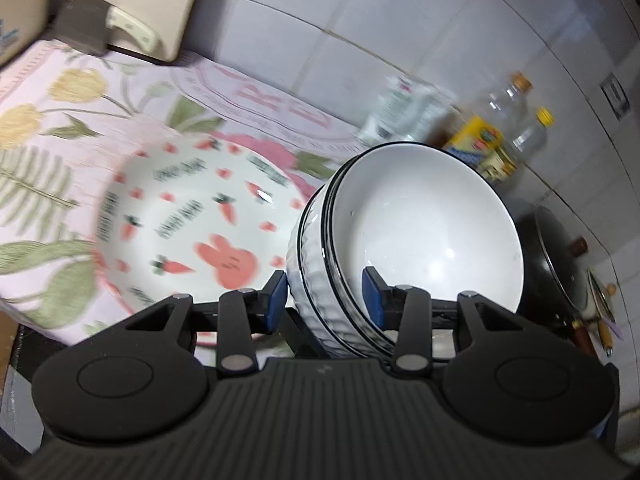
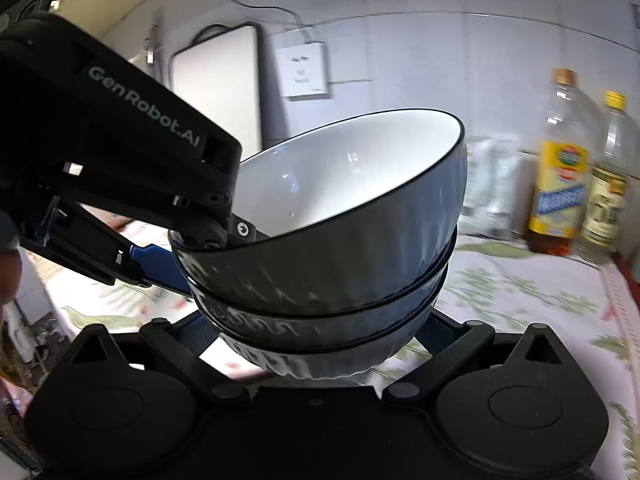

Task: Organize plates and bowls
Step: 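Carry the bowl stack with the left gripper over the bunny plate stack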

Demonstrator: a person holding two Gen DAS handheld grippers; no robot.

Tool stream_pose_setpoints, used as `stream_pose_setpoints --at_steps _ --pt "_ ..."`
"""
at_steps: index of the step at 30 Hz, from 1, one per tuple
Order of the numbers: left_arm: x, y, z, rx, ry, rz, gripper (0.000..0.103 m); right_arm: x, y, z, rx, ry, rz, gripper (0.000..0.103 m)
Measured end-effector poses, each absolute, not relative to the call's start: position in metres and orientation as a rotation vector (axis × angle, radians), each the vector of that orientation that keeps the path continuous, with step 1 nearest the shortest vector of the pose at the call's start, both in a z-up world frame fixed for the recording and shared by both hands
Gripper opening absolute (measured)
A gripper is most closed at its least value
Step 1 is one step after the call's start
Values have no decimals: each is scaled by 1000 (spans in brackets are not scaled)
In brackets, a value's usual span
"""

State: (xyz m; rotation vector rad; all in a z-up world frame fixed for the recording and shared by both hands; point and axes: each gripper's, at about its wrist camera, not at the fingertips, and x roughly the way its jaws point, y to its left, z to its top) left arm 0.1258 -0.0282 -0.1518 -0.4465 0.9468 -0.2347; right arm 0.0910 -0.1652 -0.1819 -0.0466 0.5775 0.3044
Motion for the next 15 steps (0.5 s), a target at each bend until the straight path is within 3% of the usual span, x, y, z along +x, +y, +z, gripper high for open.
stream_pose_setpoints --at_steps 15 --pt "157 44 -195 -493 929 -121 39 147 -99 -221 -84 653 427 102"
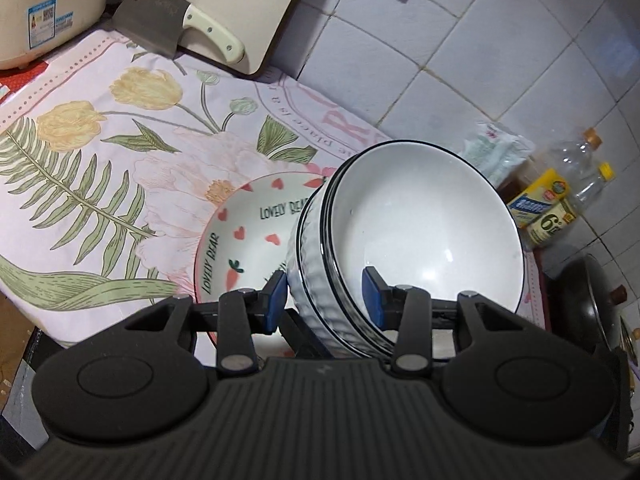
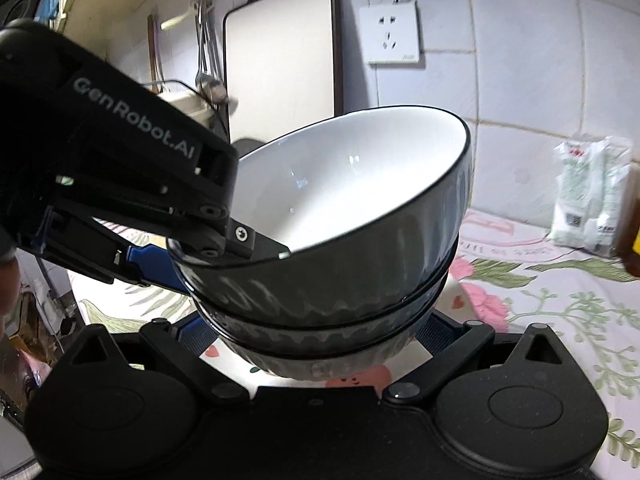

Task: Organize plates and bowls
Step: 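Carry the bowl stack with the left gripper over the bunny plate stack, then lower the bowl stack onto the bunny plate and open the left gripper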

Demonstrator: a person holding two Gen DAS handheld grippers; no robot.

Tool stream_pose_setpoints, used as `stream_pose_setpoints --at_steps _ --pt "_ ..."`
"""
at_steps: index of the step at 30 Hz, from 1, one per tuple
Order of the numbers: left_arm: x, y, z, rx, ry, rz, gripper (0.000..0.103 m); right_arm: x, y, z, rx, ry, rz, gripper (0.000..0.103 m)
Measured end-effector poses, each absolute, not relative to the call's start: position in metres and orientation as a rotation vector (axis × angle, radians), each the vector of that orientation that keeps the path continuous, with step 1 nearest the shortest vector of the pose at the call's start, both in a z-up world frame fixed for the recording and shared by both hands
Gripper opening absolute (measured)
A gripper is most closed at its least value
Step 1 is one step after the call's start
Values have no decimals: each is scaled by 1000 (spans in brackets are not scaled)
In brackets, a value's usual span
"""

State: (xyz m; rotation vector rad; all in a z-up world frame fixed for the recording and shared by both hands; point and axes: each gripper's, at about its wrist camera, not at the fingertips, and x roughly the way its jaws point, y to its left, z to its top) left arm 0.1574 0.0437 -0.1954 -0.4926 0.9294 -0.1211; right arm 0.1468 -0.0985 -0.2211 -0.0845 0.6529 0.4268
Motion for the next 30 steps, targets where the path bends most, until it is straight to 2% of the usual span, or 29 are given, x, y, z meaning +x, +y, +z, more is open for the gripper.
stream_pose_setpoints --at_steps 18,25,30 --pt "174 52 -223 -529 960 -143 39 167 -87 -240 -129 736 377 102" --pt "177 51 -223 -521 966 -141 39 175 -96 -237 -64 834 378 101" --pt "179 51 -220 -503 986 -124 41 153 -101 -223 -103 805 351 101"
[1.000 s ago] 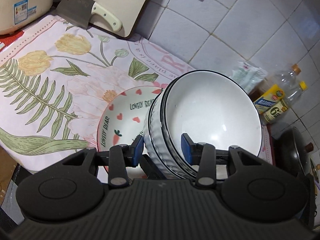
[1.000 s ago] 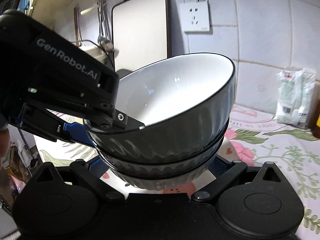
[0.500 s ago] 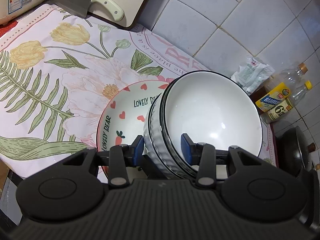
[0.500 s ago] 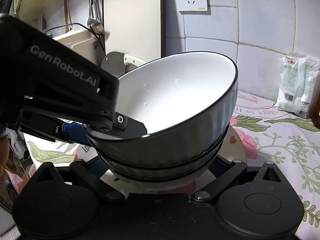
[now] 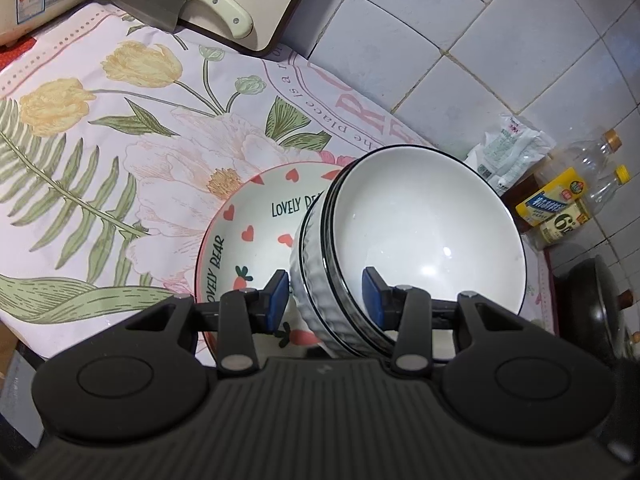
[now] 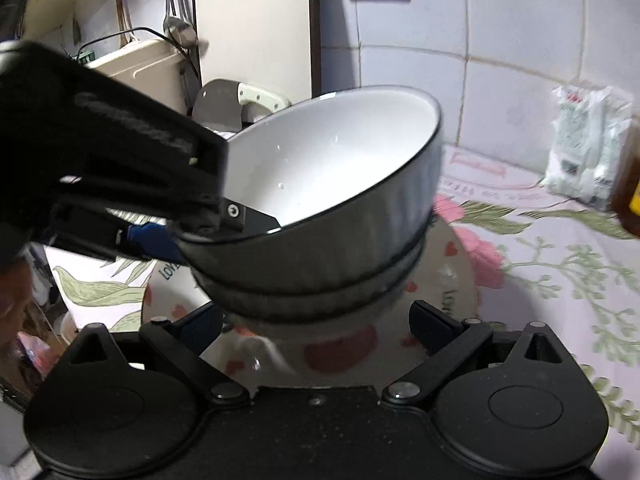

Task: Organize plates and bowls
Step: 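Lower the bowl stack onto the bunny plate and open the left gripper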

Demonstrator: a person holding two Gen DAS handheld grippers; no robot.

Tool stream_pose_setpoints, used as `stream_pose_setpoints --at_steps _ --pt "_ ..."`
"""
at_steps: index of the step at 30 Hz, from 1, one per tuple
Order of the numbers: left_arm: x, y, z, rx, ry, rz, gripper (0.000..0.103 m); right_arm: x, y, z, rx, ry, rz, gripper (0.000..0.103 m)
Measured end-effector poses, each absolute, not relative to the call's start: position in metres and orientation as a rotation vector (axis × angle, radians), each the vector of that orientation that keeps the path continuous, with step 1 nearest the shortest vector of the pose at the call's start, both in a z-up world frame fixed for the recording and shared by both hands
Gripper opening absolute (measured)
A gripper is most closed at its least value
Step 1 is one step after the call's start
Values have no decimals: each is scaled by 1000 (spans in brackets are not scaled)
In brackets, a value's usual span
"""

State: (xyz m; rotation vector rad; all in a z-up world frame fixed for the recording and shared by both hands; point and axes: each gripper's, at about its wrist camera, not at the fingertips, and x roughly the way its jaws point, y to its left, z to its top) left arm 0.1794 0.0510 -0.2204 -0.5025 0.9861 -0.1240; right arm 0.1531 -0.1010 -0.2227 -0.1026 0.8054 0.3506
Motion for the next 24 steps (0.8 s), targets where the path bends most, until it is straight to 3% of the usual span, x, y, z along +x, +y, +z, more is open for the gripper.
stream_pose_setpoints --at_steps 24 --pt "117 38 -124 -258 956 -158 43 82 -148 -140 -46 769 221 101"
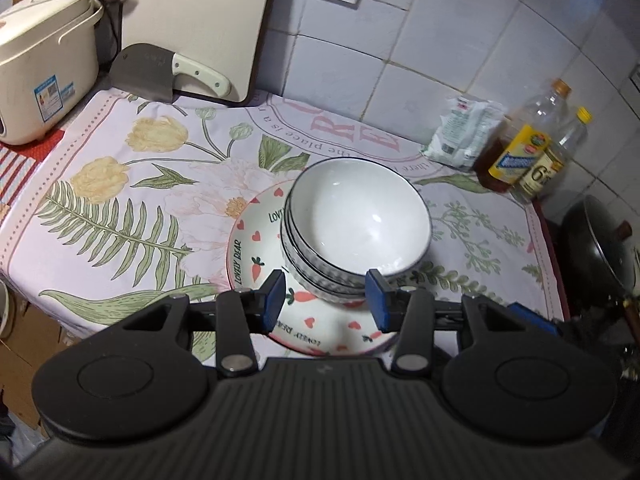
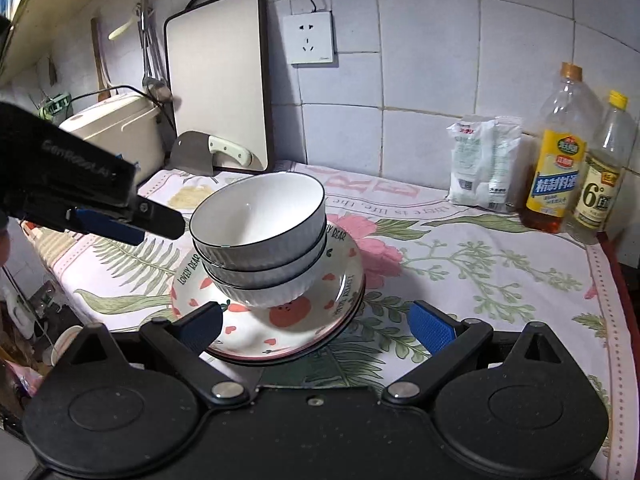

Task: Organize plates and bowls

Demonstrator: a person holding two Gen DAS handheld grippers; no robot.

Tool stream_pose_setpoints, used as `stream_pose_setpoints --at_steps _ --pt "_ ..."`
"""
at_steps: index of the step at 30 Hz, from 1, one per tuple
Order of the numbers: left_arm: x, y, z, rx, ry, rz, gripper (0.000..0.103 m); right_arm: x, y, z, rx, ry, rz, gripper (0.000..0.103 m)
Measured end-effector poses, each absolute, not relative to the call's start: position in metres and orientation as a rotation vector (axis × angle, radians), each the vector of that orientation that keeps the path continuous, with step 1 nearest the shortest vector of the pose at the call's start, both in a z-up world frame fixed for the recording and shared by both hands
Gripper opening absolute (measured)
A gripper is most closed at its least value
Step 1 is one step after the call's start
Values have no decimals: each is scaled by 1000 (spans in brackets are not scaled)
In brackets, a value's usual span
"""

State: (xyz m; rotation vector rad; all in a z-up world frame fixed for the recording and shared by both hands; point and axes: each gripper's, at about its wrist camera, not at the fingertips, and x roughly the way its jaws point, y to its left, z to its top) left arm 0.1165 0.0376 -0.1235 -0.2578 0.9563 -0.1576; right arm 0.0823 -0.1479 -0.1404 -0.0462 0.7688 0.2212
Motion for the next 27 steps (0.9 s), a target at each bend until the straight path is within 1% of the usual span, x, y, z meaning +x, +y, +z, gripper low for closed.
stream_pose_setpoints --at_steps 12,20,24,27 --pt "81 25 -102 -121 947 -203 46 47 -171 -98 -78 770 135 101" --pt "55 20 -85 -65 937 -203 53 24 -185 -72 -67 792 53 101" --pt "41 18 -74 -48 913 -203 54 13 -189 -54 -27 769 19 101" --pt "32 18 -66 -39 886 -194 58 5 -191 -41 -12 745 4 101"
